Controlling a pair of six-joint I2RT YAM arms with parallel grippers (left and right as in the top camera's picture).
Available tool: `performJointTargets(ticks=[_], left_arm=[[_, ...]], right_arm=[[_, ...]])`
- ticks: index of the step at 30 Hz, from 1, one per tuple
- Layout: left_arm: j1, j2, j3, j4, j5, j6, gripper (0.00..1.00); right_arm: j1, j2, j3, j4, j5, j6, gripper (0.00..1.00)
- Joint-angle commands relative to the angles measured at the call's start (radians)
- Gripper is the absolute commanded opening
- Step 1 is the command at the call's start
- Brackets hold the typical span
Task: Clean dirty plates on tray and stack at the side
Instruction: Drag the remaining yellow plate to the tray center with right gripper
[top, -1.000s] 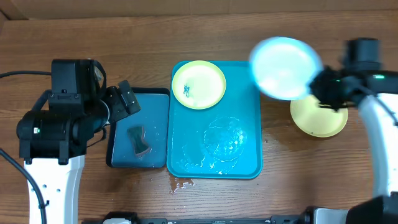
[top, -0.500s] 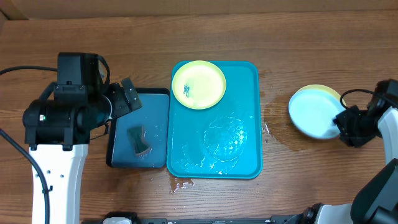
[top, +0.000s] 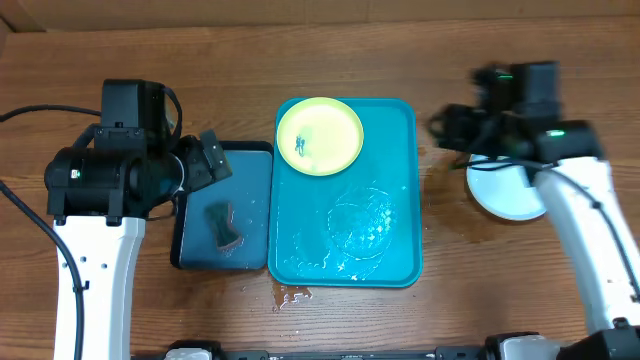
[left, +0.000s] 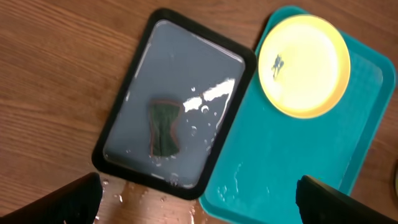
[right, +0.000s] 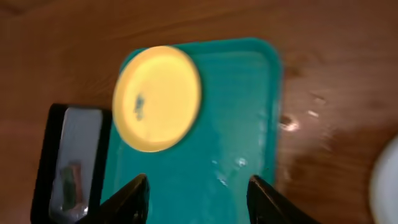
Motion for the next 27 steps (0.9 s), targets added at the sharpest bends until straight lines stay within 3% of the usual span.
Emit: performJointTargets(ticks=[1,7,13,14,15,17,18,19,27], left_arm=[[0.005,0.006,0.014,-0.023,0.048,0.019,1.00],[0.005,0.006,0.014,-0.066,0.045,0.050,1.00],[0.005,0.006,0.014,-0.101,0.044,0.087,1.00],[0.005,0.006,0.014,-0.103,0.044,0.087,1.00],[0.005,0.006,0.014,-0.103,0.044,0.091,1.00],[0.005,0.006,0.014,-0.103,0.044,0.095,1.00],[0.005,0.006,0.014,-0.103,0.044,0.095,1.00],[0.005,0.006,0.014,-0.102,0.044,0.095,1.00],[0.005,0.006,0.014,-0.092,0.044,0.097,1.00]], right_arm=[[0.150,0.080,0.007,0.068,0.176,-0.023,0.53],[0.298,0.328,0.007,0.288,0.466,-0.038,0.66],[0.297,0.517,0.007,0.457,0.471,-0.113,0.67],[0.295,0.548,0.007,0.471,0.446,-0.112,0.63],[0.296,0.552,0.007,0.470,0.438,-0.112,0.53],[0.296,0.552,0.007,0.455,0.431,-0.108,0.20],[0.296,0.544,0.008,0.442,0.431,-0.108,0.09],[0.296,0.535,0.009,0.423,0.431,-0.108,0.04],[0.296,0.281,0.010,0.156,0.431,-0.047,0.04]])
